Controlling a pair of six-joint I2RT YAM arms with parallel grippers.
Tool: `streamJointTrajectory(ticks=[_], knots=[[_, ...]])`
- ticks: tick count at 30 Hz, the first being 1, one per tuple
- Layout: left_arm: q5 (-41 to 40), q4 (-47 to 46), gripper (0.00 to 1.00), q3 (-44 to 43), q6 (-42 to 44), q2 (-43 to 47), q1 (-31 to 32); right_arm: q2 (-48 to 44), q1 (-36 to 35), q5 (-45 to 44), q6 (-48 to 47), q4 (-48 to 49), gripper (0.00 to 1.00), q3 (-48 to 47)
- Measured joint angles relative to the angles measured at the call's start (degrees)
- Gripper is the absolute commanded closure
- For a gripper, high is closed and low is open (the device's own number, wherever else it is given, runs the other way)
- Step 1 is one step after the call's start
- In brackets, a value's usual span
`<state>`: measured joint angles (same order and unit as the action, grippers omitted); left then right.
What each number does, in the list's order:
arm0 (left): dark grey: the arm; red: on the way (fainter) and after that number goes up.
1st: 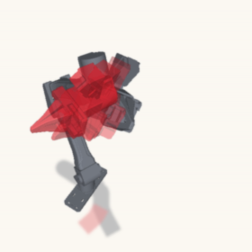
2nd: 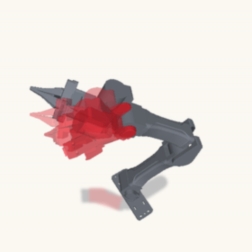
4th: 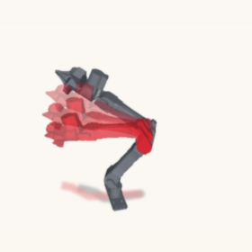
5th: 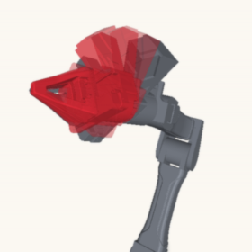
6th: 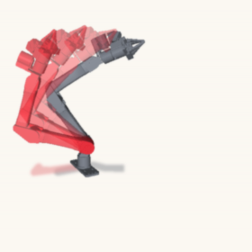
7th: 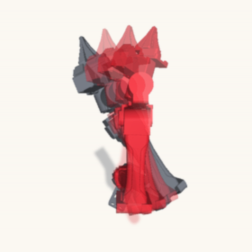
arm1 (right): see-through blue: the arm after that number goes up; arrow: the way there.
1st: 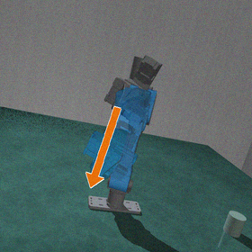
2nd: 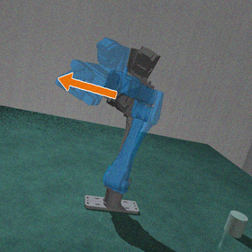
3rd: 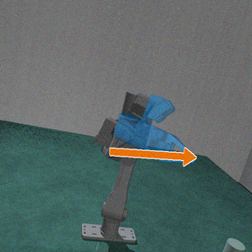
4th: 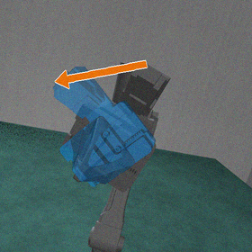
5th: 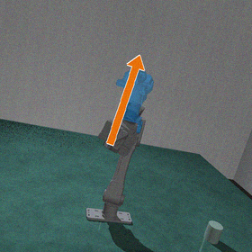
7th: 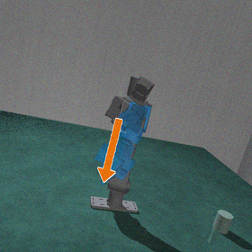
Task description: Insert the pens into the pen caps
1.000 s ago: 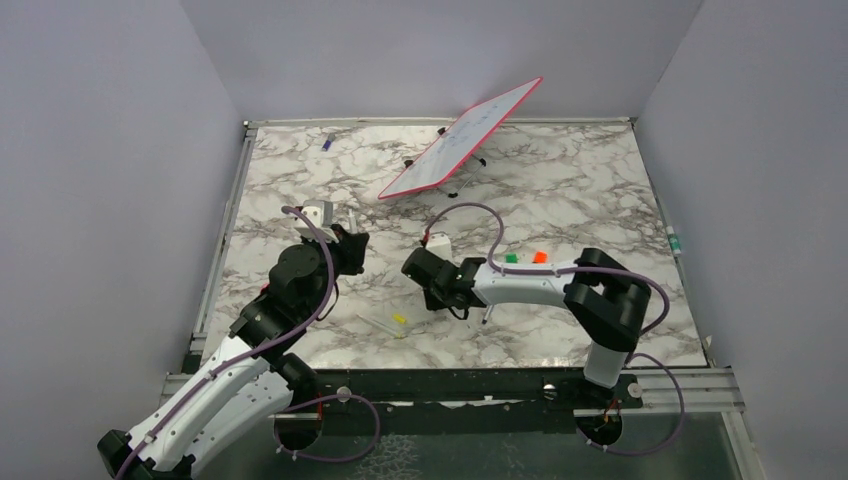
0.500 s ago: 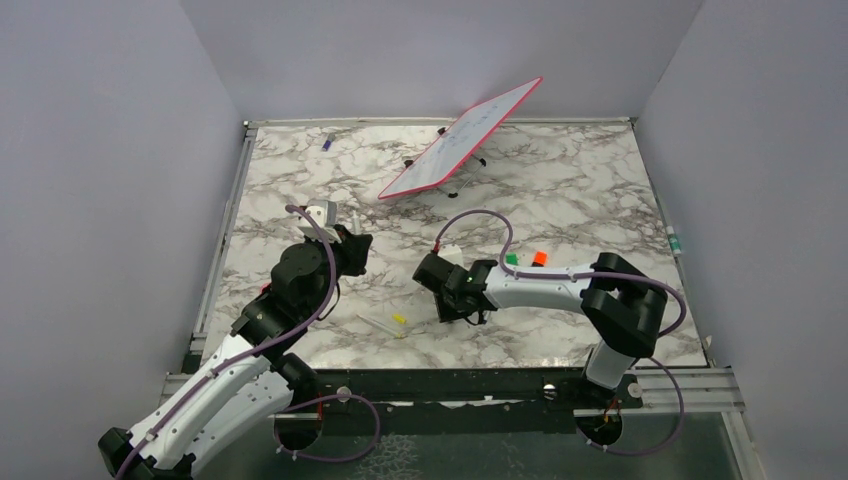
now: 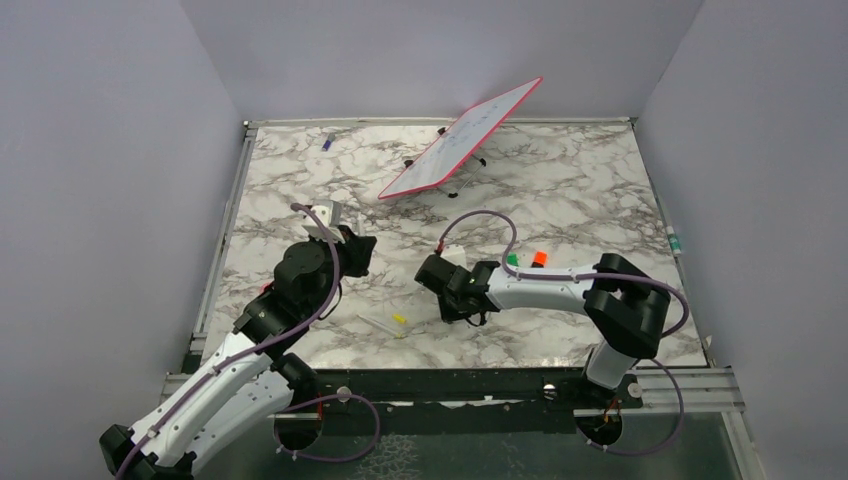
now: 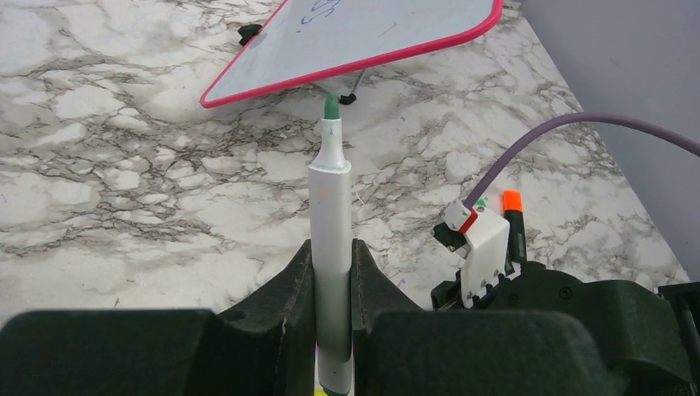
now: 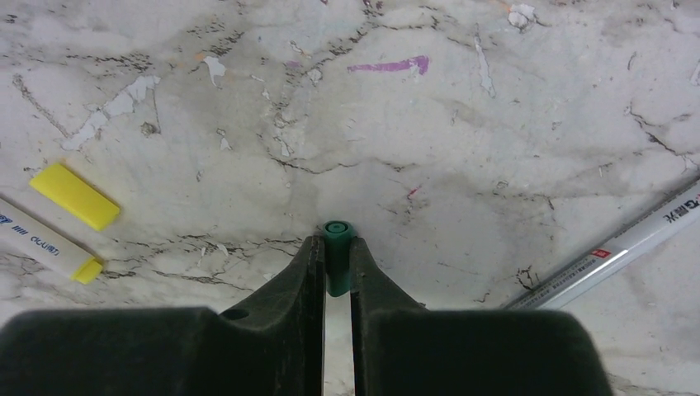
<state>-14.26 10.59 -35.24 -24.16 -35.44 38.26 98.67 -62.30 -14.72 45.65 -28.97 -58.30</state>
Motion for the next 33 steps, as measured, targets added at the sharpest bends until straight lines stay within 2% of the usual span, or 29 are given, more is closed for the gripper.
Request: streamJointTrajectory(ticks=[6,16,25,33], knots=[[3.7,-0.3,1.00,0.0,-0.3,-1.6,0.0,-5.7,-0.2,-5.4,2.4,-1.0,0.87,4.3],[13.2,-6.7,1.00,2.6,-2.0,-7.1,0.0,-24.1,-0.2,-20.1,3.7,-1.6,0.87,3.7],[27.8,-21.5,1.00,4.5,-7.6,-12.7,0.0,-39.1,-0.2,-21.7,-6.5,15.1,0.85,4.0],[38.3,-30.1,1.00,4.5,-10.0,-15.6,0.0,-39.0,-0.3,-18.7,-12.7,26.1,0.85,0.0]])
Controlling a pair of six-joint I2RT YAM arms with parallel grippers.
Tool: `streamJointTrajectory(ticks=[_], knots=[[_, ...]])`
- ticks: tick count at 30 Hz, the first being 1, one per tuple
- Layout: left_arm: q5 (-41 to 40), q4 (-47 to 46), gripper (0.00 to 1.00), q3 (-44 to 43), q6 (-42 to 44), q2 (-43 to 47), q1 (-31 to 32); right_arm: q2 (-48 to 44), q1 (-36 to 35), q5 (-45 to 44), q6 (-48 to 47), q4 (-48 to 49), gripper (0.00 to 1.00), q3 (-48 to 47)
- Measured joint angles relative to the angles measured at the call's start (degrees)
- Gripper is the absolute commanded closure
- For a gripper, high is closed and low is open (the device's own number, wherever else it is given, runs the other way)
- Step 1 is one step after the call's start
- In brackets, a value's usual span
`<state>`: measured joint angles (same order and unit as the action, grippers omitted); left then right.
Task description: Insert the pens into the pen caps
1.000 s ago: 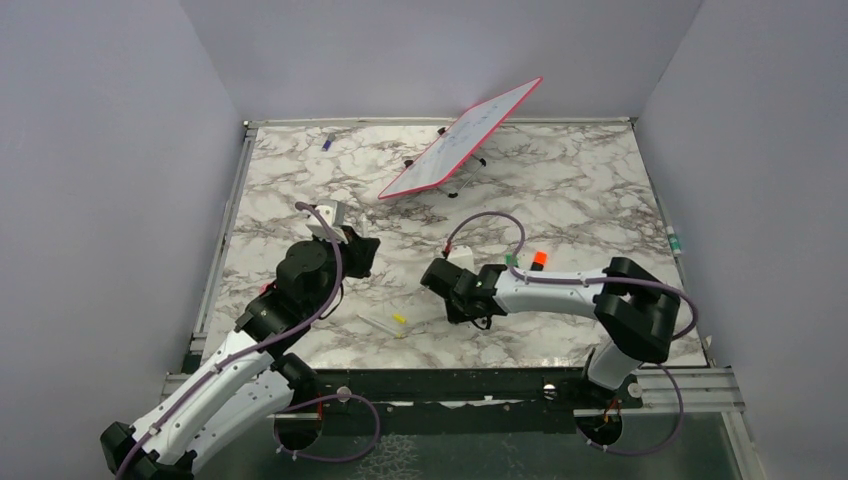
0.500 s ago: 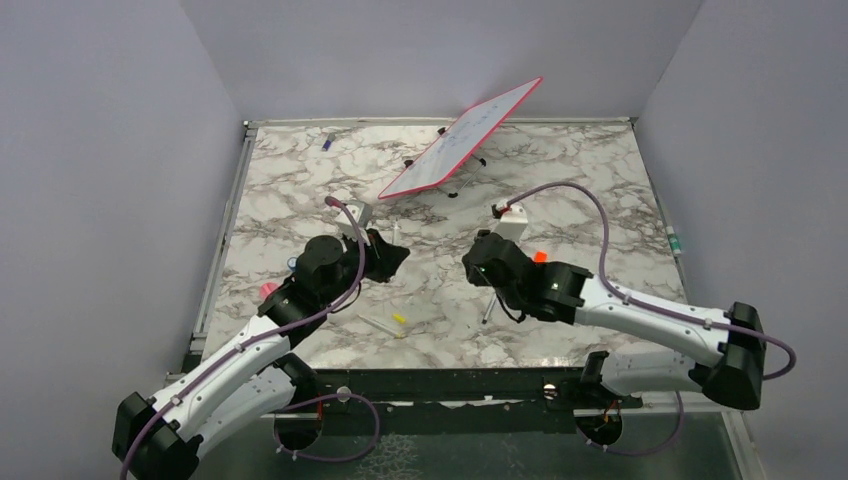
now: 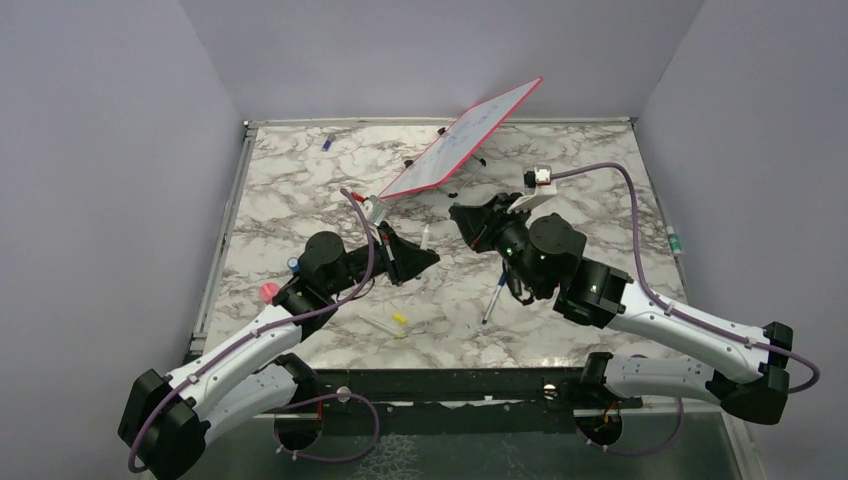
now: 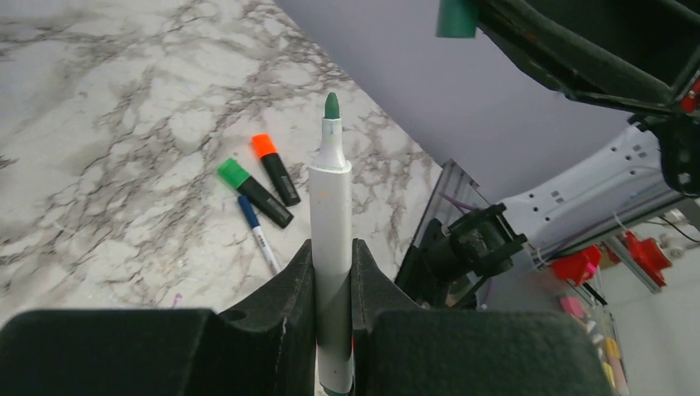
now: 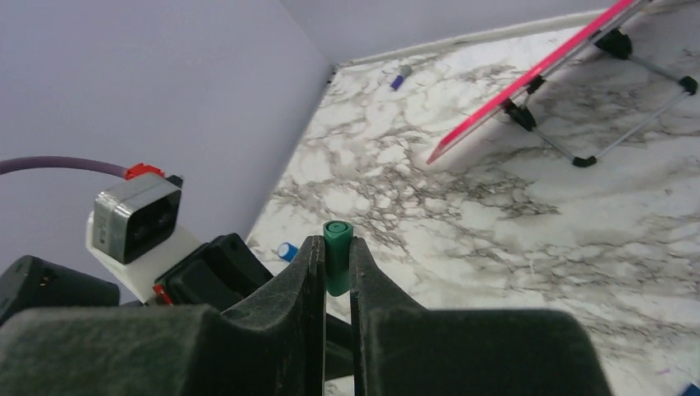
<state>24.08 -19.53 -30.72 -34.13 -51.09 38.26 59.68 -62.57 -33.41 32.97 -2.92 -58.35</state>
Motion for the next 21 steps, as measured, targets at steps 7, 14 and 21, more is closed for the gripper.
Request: streamJointTrajectory(ticks=[7,14,21], knots=[[7.7,-6.0,1.00,0.0,-2.1,-0.3,0.0,0.2,0.0,6.0,0.0,6.7,0.85,-0.2],[11.3,-8.8,1.00,0.0,-3.2,-0.4,0.0,0.2,0.0,9.5,1.1,8.8,0.85,-0.2],[12.1,-10.0,1.00,0.0,-3.4,-0.2,0.1,0.9,0.0,10.5,2.3,8.8,0.85,-0.2]])
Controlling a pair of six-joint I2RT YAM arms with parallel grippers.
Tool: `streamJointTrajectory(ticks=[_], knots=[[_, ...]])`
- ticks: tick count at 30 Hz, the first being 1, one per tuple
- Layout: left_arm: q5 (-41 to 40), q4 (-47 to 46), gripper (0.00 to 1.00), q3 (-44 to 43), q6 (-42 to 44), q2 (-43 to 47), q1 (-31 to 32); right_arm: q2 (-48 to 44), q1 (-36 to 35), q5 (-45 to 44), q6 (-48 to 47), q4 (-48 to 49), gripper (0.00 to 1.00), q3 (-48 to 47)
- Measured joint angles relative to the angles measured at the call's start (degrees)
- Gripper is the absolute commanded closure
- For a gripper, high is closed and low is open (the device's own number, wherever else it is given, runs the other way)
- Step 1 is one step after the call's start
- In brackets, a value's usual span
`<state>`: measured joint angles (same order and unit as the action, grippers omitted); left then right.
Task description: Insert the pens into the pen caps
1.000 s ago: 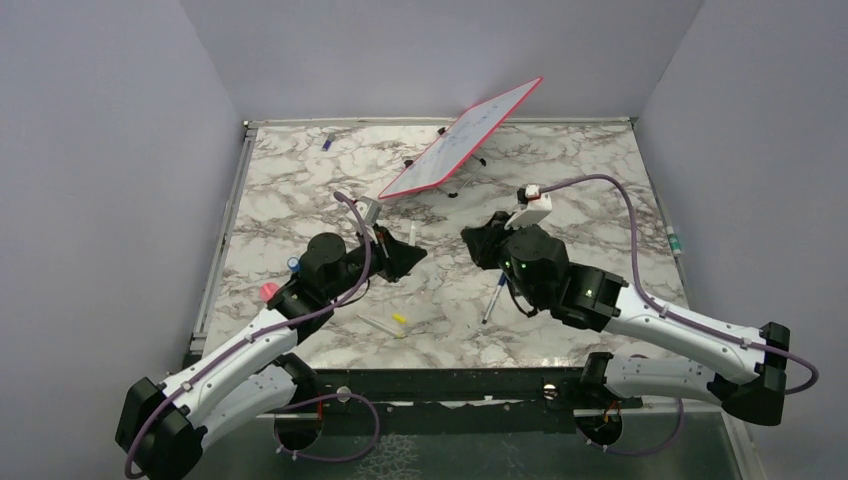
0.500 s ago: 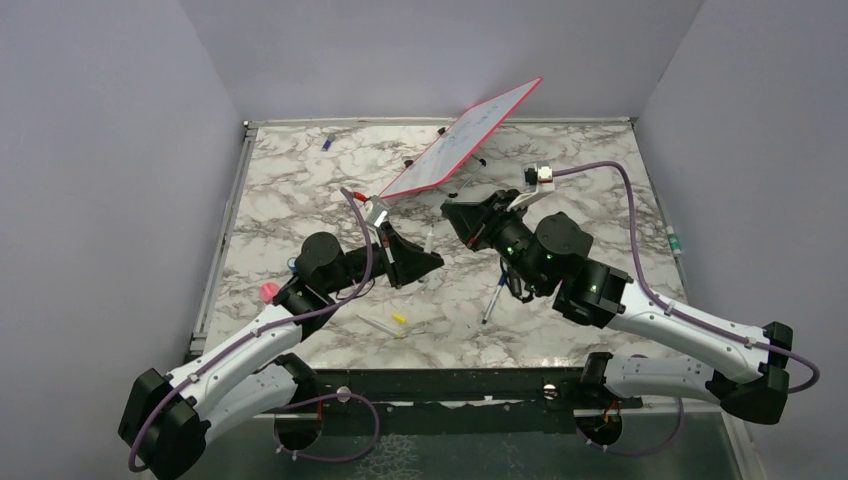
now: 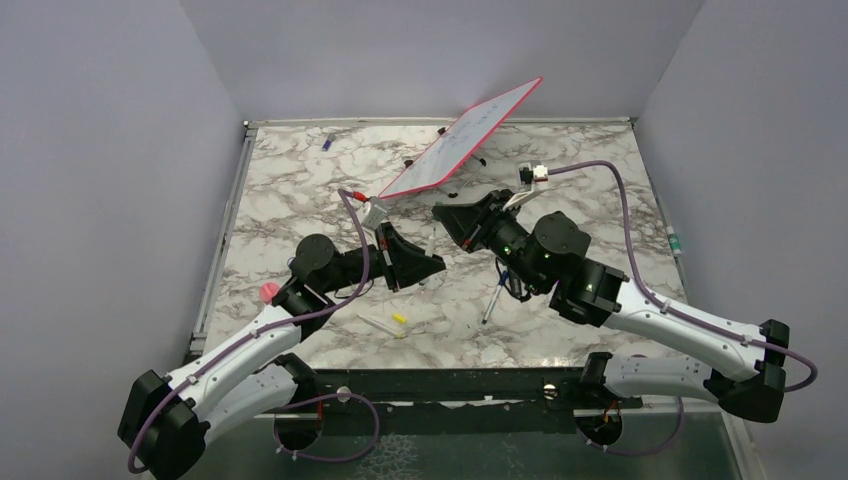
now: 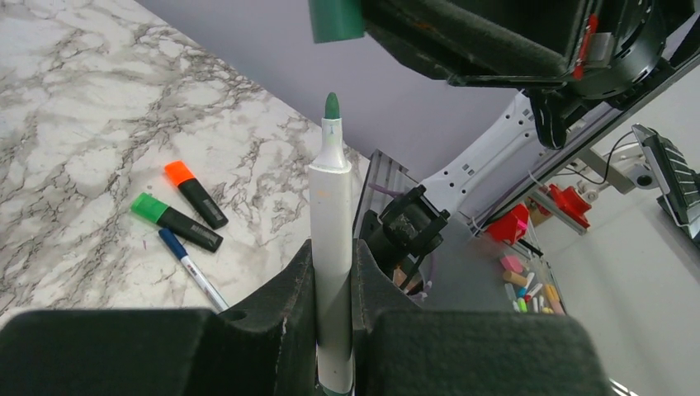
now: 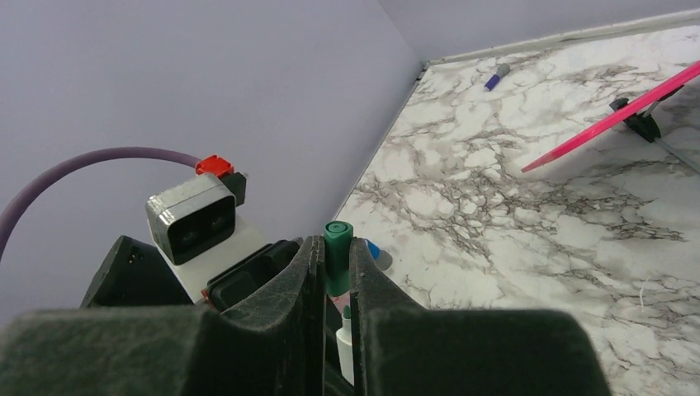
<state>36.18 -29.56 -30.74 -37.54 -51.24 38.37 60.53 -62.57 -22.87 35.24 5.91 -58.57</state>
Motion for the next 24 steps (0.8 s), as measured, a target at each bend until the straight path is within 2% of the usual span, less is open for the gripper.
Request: streamJointTrajectory(ticks=[24], knots=[[-1.9,-1.6,1.00,0.0,-0.7,1.2,0.0,0.6,0.0,1.6,1.2,-1.5,0.85,0.0]])
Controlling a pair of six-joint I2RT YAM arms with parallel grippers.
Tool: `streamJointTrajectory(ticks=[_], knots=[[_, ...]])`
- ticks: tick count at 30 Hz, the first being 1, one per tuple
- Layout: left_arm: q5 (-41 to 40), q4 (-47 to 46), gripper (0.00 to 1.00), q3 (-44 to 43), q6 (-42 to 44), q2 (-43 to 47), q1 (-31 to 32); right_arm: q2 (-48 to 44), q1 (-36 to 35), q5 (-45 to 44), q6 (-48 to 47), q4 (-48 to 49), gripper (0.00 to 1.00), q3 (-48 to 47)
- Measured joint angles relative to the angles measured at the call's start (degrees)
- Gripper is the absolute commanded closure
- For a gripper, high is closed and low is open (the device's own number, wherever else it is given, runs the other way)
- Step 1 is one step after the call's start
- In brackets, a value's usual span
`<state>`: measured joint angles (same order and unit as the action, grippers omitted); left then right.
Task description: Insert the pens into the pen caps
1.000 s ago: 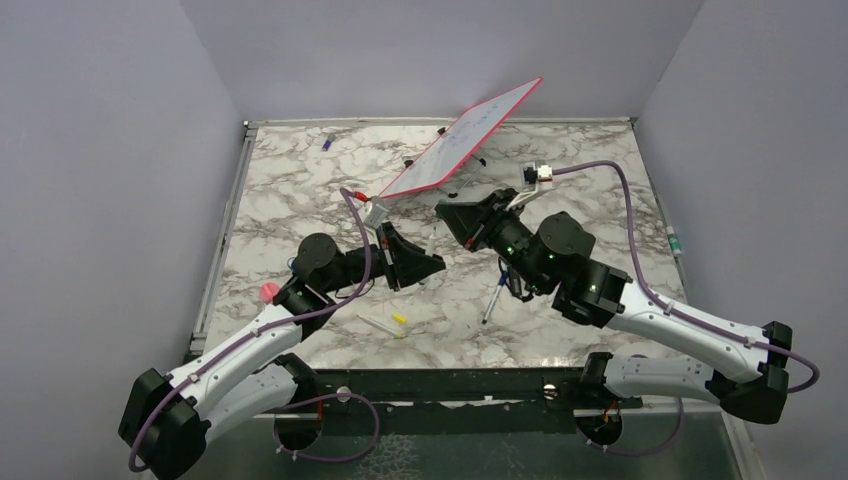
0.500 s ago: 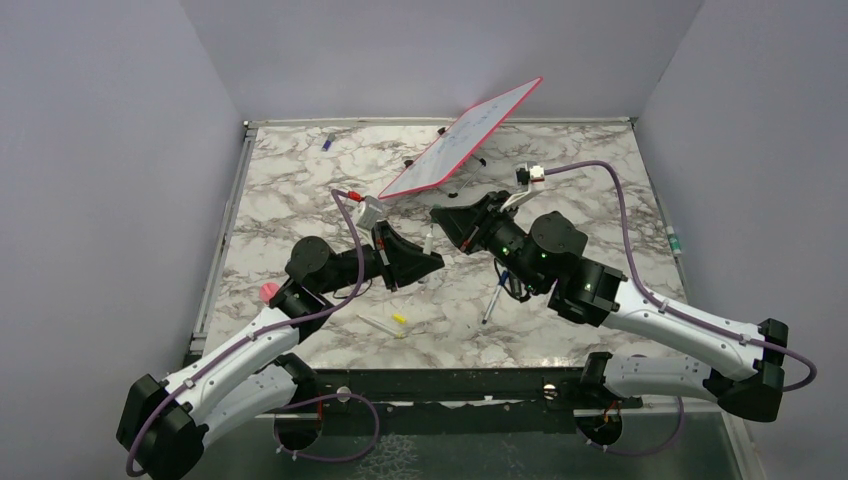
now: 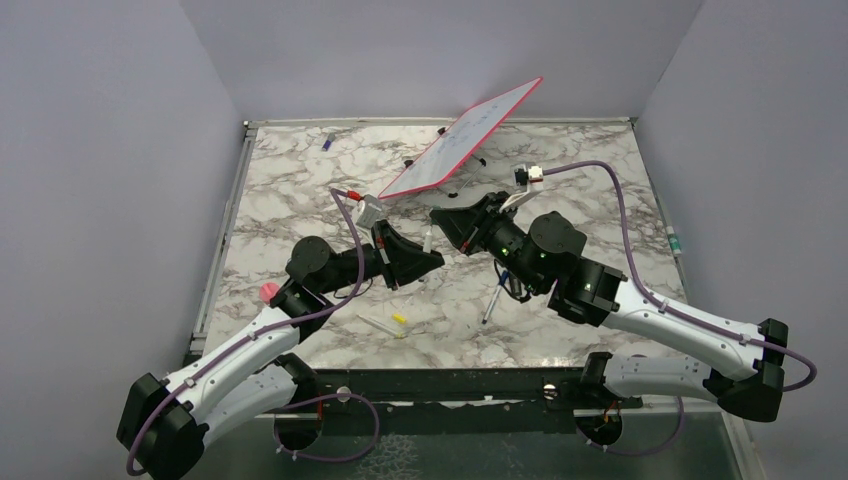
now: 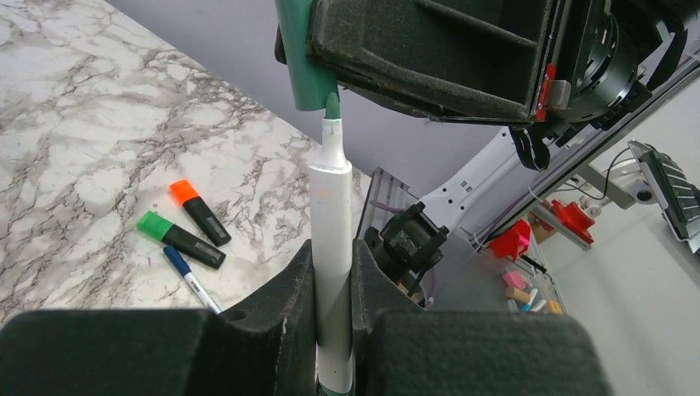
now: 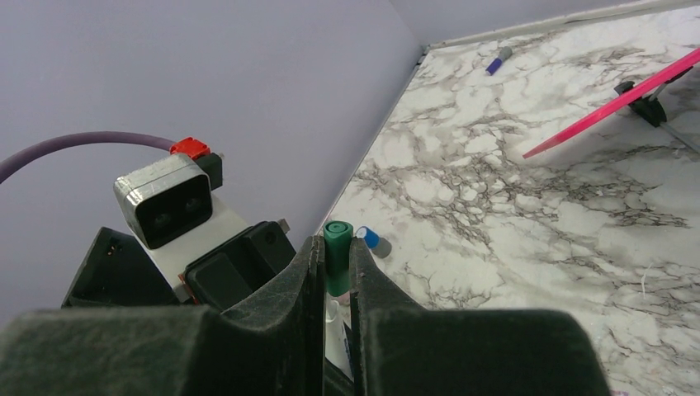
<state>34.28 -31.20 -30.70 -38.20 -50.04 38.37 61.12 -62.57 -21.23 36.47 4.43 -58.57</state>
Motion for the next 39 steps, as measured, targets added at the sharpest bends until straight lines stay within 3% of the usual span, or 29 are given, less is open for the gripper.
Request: streamJointTrajectory(ticks=[39], knots=[[-1.8,-0.4,1.00,2.0,-1.2,1.3,0.0,0.8,0.0,3.2,-0.1,1.5,0.85,0.6]])
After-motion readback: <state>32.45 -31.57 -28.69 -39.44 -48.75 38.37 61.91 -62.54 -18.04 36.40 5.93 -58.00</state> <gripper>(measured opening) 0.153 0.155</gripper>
